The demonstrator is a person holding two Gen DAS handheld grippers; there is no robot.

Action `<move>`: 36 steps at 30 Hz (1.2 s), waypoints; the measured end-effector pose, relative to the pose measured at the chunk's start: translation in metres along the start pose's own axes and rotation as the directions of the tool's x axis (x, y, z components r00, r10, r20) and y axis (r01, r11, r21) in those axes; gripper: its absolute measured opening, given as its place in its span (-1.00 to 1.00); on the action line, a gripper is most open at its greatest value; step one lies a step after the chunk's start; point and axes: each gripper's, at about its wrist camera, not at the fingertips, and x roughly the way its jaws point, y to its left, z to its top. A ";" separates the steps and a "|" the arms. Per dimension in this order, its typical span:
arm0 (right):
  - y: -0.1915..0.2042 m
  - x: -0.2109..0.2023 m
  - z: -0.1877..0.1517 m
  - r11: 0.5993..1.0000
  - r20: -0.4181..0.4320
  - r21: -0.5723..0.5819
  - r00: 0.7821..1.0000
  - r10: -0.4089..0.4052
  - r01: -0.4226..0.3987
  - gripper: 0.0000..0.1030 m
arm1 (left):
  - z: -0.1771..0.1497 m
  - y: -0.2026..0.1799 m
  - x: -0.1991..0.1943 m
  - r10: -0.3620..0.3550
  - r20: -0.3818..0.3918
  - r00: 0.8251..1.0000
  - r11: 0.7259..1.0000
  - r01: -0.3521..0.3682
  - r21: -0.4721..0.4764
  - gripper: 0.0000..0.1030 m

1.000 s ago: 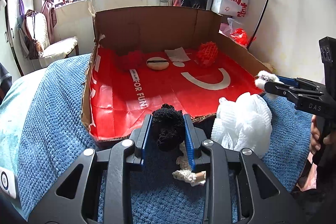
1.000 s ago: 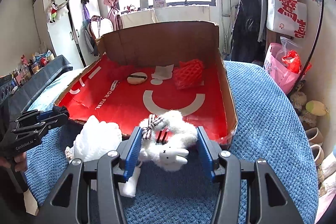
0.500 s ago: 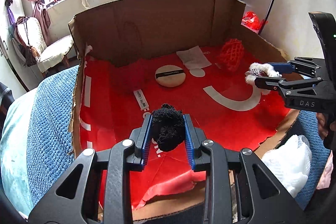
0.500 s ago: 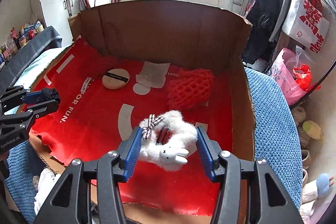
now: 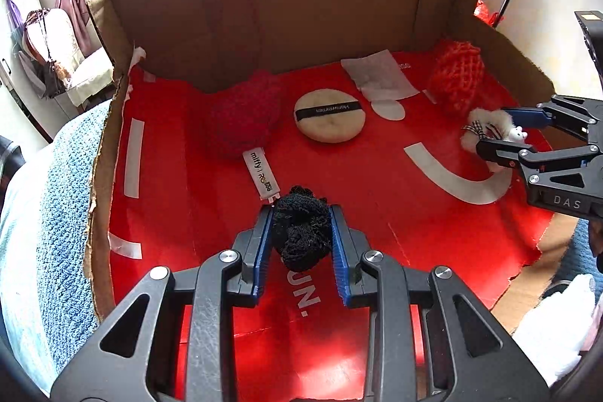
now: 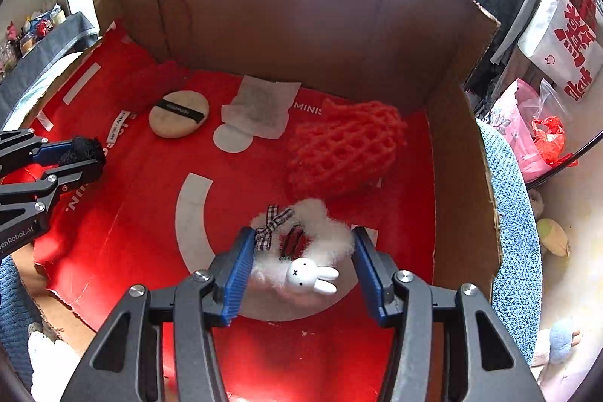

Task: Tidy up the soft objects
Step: 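Carry the black scrunchie and bunny plush into the box with both grippers, then open both grippers to release the scrunchie and bunny in the box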

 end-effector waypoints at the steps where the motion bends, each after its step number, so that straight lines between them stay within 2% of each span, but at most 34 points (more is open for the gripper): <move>1: -0.001 0.002 0.000 1.000 -0.003 0.001 1.000 -0.003 0.003 0.06 | 0.000 0.001 0.002 0.006 -0.005 1.000 1.000 -0.006 -0.001 -0.48; 14: -0.003 0.007 0.000 1.000 -0.015 0.004 1.000 -0.003 0.003 0.07 | 0.009 -0.004 0.019 0.031 -0.037 0.999 0.999 -0.032 -0.003 -0.47; 32: -0.004 0.011 0.004 1.000 -0.020 -0.012 1.000 -0.006 0.006 0.08 | 0.006 -0.006 0.012 0.046 -0.035 0.998 0.999 -0.046 0.005 -0.41; 33: -0.004 0.010 0.004 1.000 -0.020 -0.013 1.000 -0.005 0.005 0.09 | 0.006 -0.007 0.011 0.045 -0.033 0.998 0.999 -0.045 0.007 -0.34; 34: -0.004 0.010 0.004 1.000 -0.020 -0.014 1.000 -0.005 0.004 0.10 | 0.006 -0.008 0.010 0.043 -0.031 0.999 0.999 -0.043 0.008 -0.09; 36: -0.004 0.010 0.004 1.000 -0.019 -0.016 1.000 -0.004 0.004 0.12 | 0.005 -0.007 0.008 0.040 -0.017 0.999 0.999 -0.040 0.004 0.15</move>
